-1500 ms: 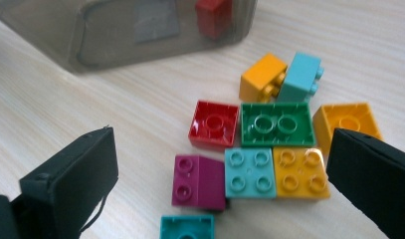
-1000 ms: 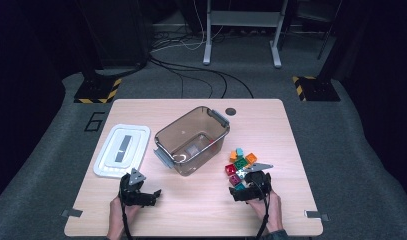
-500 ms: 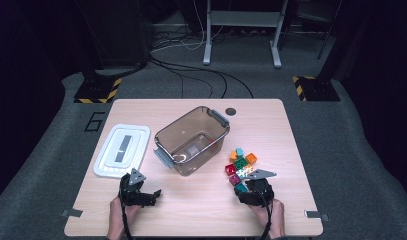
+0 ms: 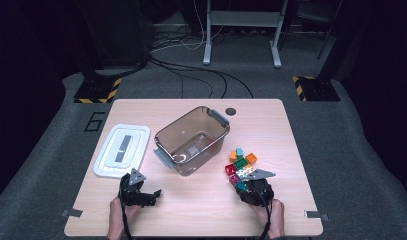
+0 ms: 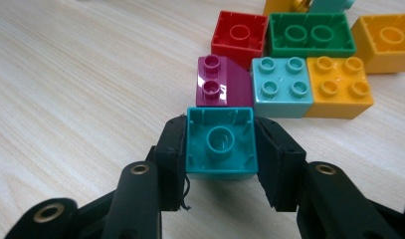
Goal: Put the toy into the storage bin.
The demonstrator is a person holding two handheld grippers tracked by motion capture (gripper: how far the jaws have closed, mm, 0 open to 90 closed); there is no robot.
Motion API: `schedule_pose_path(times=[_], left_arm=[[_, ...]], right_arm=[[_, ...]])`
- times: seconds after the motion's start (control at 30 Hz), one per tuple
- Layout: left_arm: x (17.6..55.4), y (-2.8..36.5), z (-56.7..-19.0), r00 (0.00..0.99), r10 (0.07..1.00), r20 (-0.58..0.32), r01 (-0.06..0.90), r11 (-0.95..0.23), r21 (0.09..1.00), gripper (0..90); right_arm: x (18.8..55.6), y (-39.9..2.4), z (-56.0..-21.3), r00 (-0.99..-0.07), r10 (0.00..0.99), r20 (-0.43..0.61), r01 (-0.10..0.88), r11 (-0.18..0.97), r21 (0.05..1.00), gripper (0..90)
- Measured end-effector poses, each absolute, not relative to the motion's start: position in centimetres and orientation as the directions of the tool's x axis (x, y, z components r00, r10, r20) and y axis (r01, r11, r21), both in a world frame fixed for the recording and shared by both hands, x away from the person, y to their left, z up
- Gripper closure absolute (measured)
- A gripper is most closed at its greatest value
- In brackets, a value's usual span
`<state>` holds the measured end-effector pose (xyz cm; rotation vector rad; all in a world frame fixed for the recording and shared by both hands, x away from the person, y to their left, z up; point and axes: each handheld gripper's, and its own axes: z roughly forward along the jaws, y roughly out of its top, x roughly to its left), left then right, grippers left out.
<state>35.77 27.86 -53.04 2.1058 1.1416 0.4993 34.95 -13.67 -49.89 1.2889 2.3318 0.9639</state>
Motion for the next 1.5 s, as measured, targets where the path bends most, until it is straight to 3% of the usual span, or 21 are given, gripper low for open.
schedule_pose_path(times=[0.47,1.5], left_arm=[[35.8,27.9,-53.0,0.542,0.840,0.011,0.579,-0.383,0.719,2.1],[35.8,27.9,-53.0,0.545,0.839,0.009,0.581,-0.385,0.717,2.1]], right_arm=[[35.0,-14.1,-48.1,-0.553,0.833,0.012,0.589,0.382,0.712,58.4],[37.8,-13.1,-40.6,-0.583,0.811,-0.035,0.490,0.386,0.782,58.5]])
